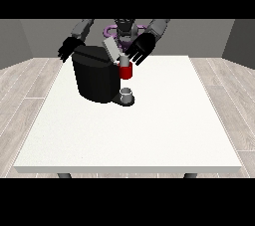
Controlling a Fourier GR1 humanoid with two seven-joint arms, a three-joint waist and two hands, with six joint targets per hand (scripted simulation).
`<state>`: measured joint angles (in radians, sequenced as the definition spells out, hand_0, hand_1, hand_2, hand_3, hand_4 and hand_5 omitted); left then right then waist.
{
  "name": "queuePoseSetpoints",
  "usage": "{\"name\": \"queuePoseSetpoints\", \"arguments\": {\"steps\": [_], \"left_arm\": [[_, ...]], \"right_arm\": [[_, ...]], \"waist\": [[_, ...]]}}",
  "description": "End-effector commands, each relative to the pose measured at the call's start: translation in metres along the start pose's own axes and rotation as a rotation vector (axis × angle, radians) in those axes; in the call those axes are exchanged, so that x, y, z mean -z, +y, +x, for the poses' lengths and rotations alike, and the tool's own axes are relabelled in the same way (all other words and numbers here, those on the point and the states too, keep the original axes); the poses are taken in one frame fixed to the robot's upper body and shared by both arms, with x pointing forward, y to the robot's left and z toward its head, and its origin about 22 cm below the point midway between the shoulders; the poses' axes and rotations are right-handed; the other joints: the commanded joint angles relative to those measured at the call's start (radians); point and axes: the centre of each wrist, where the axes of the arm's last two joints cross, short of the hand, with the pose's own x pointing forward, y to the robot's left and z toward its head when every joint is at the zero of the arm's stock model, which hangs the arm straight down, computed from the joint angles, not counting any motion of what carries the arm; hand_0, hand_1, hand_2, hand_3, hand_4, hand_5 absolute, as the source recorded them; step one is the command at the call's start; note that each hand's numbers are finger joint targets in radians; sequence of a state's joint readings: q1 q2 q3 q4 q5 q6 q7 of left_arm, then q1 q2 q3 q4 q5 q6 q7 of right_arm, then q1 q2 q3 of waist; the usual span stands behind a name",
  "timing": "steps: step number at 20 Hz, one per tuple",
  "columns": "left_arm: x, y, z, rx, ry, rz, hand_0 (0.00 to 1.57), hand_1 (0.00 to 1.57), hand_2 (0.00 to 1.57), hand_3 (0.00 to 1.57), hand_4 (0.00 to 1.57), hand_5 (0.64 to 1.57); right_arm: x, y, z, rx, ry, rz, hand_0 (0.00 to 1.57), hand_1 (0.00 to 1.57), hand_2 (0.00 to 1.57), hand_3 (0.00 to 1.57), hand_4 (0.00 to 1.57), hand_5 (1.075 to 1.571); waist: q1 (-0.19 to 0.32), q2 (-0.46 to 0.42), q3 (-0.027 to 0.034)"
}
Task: Insert the coffee pod into the coffee machine and close the lid
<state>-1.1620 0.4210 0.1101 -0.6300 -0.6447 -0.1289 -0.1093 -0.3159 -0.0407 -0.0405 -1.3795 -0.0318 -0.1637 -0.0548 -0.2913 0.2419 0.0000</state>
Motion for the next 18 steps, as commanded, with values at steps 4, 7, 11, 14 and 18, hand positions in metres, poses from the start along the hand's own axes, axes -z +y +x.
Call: {"name": "queuePoseSetpoints", "arguments": {"steps": [4,7,11,14,18], "left_arm": [[0.006,-0.021,0.016,-0.009,-0.005,0.005,1.2,1.2,1.28,1.21,0.52,1.571],[-0.003,0.003,-0.007,0.012,-0.008,-0.001,1.16,1.16,1.24,1.18,0.49,1.571],[0.003,-0.002,0.004,0.008,0.002,-0.024,1.22,1.22,1.27,1.2,0.49,1.571],[-0.002,-0.02,-0.008,0.003,0.015,-0.029,1.23,1.23,1.27,1.18,0.48,1.571],[0.003,-0.019,0.003,-0.014,0.018,-0.07,1.2,1.2,1.24,1.14,0.47,1.571]], "right_arm": [[0.008,-0.002,0.004,0.01,-0.013,-0.012,0.0,0.0,0.0,0.0,0.46,1.571],[0.0,-0.017,-0.004,0.004,-0.022,-0.021,0.0,0.0,0.0,0.0,0.46,1.571],[-0.002,0.001,-0.003,0.003,-0.013,-0.01,0.0,0.0,0.0,0.0,0.44,1.571],[-0.004,-0.006,-0.002,-0.009,-0.008,-0.009,0.0,0.0,0.0,0.0,0.45,1.571],[-0.011,0.005,-0.015,-0.006,0.023,-0.036,0.0,0.0,0.0,0.0,0.42,1.571]], "waist": [[0.008,0.015,0.0003],[0.018,0.017,0.0002],[0.0,0.016,0.0002],[0.005,0.006,0.0002],[0.023,-0.008,0.0004]]}}
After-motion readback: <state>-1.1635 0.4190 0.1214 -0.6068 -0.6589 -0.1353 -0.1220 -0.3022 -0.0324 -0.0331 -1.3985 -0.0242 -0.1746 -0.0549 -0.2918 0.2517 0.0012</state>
